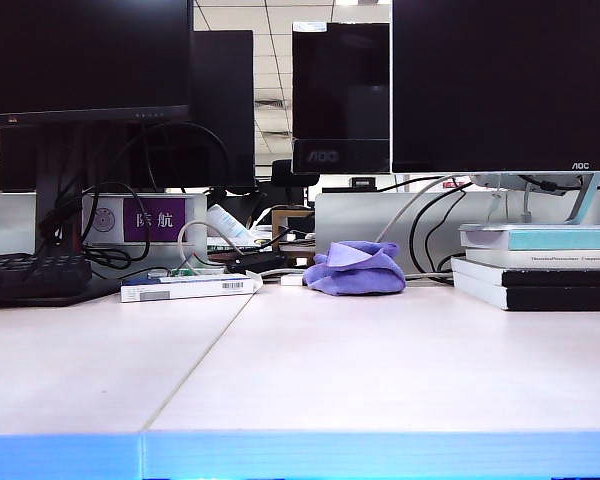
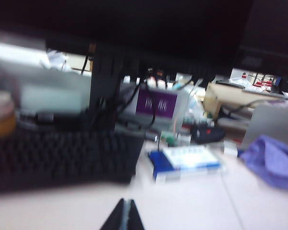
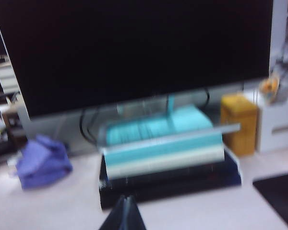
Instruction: Wipe the table from front to back using the rag.
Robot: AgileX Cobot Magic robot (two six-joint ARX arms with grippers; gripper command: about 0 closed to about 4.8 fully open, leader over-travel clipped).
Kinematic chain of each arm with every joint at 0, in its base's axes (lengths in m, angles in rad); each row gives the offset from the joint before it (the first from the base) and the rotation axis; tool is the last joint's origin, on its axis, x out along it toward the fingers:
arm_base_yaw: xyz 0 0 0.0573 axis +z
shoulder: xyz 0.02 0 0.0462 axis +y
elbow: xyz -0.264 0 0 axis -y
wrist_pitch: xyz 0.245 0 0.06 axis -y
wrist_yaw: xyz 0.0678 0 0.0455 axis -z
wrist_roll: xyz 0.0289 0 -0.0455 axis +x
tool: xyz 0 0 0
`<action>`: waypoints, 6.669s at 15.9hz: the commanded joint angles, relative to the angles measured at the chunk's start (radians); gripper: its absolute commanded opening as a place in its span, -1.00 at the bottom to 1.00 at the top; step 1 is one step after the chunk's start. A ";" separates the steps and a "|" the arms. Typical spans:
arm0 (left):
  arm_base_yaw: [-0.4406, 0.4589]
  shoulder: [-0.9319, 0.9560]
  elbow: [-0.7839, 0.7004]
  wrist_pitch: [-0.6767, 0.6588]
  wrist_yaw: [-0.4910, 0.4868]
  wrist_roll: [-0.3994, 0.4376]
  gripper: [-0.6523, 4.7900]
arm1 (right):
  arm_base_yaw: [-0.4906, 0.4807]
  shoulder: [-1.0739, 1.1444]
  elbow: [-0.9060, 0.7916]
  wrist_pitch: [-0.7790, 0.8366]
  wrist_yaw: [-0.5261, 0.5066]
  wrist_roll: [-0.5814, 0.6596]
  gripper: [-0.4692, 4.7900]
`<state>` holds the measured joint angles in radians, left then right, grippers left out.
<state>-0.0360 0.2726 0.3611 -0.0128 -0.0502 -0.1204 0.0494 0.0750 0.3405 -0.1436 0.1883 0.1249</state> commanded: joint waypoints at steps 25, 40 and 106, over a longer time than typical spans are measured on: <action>-0.487 0.812 0.759 -0.233 0.208 0.060 -0.78 | 0.425 1.578 0.587 0.843 -0.103 -0.126 -0.83; -0.487 0.812 0.759 -0.208 0.230 0.060 -0.78 | 0.317 2.398 1.485 0.651 -0.064 -0.187 -0.12; -0.487 0.812 0.759 -0.211 0.227 0.060 -0.78 | 0.367 2.212 1.285 -0.105 -0.139 -0.118 -0.84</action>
<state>-0.5217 1.0859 1.1137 -0.2287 0.1787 -0.0582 0.4168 2.2795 1.6650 -0.1219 0.0555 0.0032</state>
